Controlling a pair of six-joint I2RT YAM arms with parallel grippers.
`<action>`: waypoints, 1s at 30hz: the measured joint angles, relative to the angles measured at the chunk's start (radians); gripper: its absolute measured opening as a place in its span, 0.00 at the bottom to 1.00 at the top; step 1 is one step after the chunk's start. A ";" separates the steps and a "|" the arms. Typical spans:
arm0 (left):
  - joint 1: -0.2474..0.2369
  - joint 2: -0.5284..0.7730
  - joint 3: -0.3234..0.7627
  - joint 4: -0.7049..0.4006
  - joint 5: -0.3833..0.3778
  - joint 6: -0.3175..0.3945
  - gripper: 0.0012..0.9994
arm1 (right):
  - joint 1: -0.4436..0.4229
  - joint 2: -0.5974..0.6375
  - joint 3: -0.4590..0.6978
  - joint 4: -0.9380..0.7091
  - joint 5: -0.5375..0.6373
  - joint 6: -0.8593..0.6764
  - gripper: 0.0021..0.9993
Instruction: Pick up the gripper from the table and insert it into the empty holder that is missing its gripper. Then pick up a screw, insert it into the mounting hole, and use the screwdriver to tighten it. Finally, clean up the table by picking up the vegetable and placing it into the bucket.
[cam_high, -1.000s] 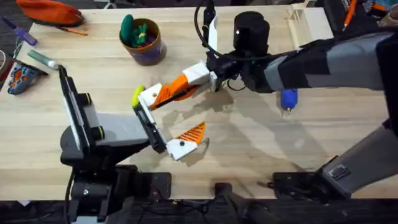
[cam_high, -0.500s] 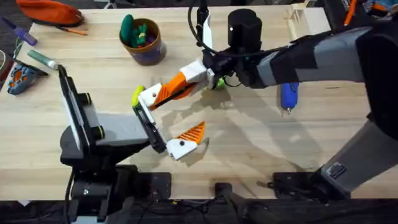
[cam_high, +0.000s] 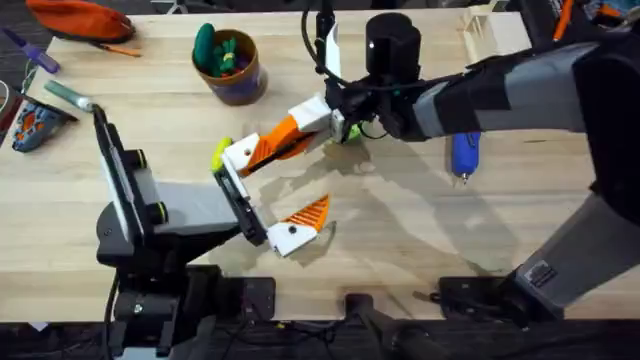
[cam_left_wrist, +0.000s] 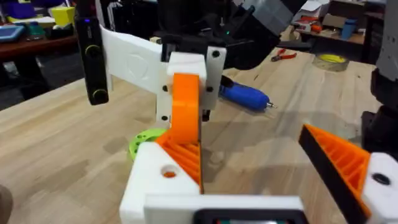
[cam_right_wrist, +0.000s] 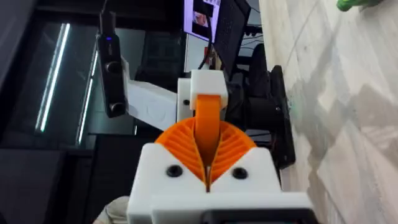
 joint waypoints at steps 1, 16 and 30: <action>0.000 0.000 0.000 0.000 0.000 0.000 0.99 | 0.000 0.000 0.000 0.000 0.000 0.000 0.01; 0.000 0.000 0.000 0.000 0.000 0.000 0.98 | 0.000 0.000 0.001 -0.001 0.000 0.000 0.01; 0.000 0.000 0.000 0.000 -0.002 -0.001 0.99 | 0.003 0.000 0.003 0.000 -0.005 0.000 0.21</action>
